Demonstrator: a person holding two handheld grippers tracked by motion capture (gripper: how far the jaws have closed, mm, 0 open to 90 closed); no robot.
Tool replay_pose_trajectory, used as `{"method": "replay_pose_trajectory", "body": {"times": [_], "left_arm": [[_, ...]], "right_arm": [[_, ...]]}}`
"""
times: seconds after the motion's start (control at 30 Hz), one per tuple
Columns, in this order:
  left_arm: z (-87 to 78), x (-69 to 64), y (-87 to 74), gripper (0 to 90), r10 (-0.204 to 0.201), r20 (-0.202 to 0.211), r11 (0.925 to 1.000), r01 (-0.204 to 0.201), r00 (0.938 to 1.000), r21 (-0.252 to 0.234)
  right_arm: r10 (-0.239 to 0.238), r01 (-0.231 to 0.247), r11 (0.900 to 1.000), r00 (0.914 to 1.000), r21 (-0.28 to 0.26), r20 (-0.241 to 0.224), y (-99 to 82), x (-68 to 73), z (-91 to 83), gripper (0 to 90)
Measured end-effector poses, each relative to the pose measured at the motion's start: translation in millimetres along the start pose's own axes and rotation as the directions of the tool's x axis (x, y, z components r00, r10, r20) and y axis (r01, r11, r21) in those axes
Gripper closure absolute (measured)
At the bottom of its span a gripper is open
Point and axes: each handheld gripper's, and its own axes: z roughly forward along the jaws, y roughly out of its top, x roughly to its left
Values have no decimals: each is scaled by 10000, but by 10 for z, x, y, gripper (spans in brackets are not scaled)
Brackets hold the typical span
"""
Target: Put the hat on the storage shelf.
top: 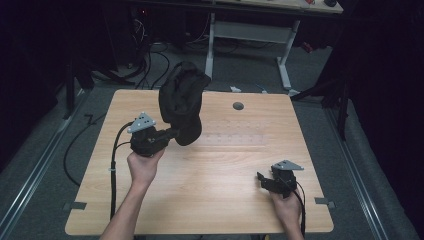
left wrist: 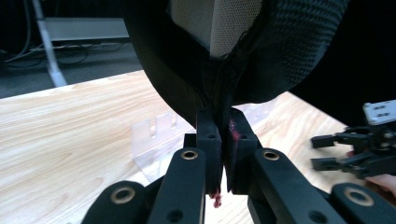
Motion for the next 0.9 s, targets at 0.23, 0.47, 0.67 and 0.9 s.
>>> {"method": "replay_pose_trajectory", "body": {"times": [0.23, 0.47, 0.67, 0.9], "left_arm": [[88, 64, -52, 861, 243, -331, 9997, -242, 9992, 28], [194, 98, -137, 861, 455, -571, 9989, -448, 9973, 138], [252, 114, -183, 861, 569, -728, 9983, -558, 9957, 170], [304, 138, -232, 861, 674, -894, 9976, -659, 9937, 190]], "right_arm": [[-3, 3, 10000, 10000, 0, 2, 0, 0, 0, 354], [-4, 4, 10000, 10000, 0, 0, -1, 0, 0, 353], [3, -3, 10000, 10000, 4, -3, -1, 0, 0, 352], [1, -1, 10000, 10000, 4, -5, -1, 0, -1, 352]]}}
